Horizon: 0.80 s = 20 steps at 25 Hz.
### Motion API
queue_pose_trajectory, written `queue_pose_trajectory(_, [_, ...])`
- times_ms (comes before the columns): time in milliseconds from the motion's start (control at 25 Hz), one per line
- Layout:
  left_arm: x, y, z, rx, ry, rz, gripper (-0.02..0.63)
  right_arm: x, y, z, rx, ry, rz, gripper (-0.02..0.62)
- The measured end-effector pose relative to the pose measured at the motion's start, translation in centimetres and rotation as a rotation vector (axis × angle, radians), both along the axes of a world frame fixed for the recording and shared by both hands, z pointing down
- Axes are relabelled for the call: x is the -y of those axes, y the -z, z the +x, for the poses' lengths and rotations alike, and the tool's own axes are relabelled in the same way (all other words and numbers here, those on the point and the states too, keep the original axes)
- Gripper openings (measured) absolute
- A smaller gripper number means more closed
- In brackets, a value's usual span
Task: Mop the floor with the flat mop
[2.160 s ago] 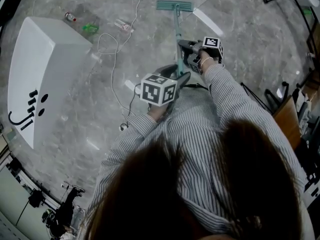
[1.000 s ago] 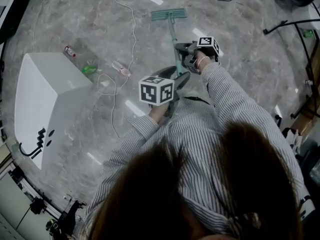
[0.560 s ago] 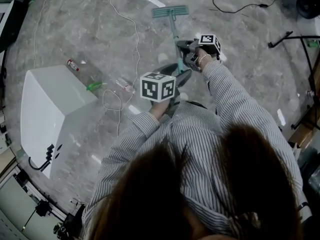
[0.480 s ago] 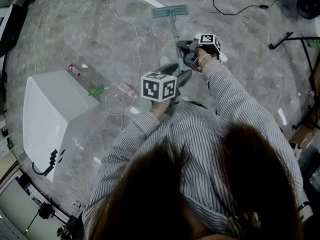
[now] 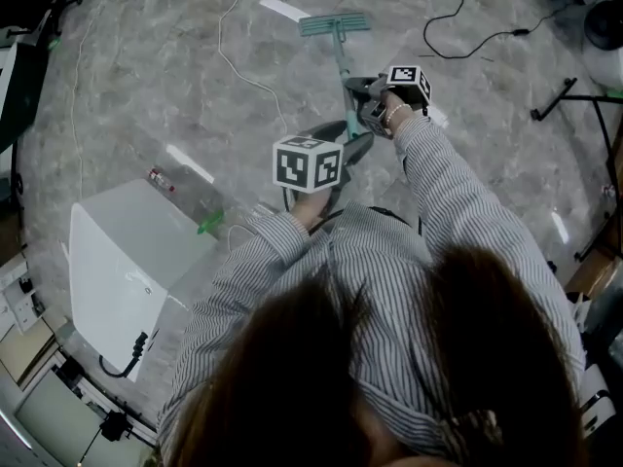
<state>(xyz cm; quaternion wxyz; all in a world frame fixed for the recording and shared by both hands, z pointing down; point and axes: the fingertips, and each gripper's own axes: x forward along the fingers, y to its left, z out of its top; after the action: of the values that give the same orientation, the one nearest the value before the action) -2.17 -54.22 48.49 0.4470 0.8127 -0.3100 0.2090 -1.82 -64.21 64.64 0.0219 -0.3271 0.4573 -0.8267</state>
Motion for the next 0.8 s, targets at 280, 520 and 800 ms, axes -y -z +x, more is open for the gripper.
queue_pose_trajectory(280, [6.1,0.1,-1.2,-0.002,-0.019,0.003,0.271,6.2,0.1,-1.1,-0.008,-0.047,0.004,0.104])
queue_pose_trajectory(520, [6.7,-0.1,-1.3,0.001,-0.017,0.0,0.27,6.8,0.0,-1.1,-0.007,-0.08,0.011,0.104])
queue_pose_trajectory(800, [2.9,-0.6,-0.5,0.005,-0.014,0.002,0.268,3.1,-0.4,-0.2,-0.024,-0.077,0.017,0.104])
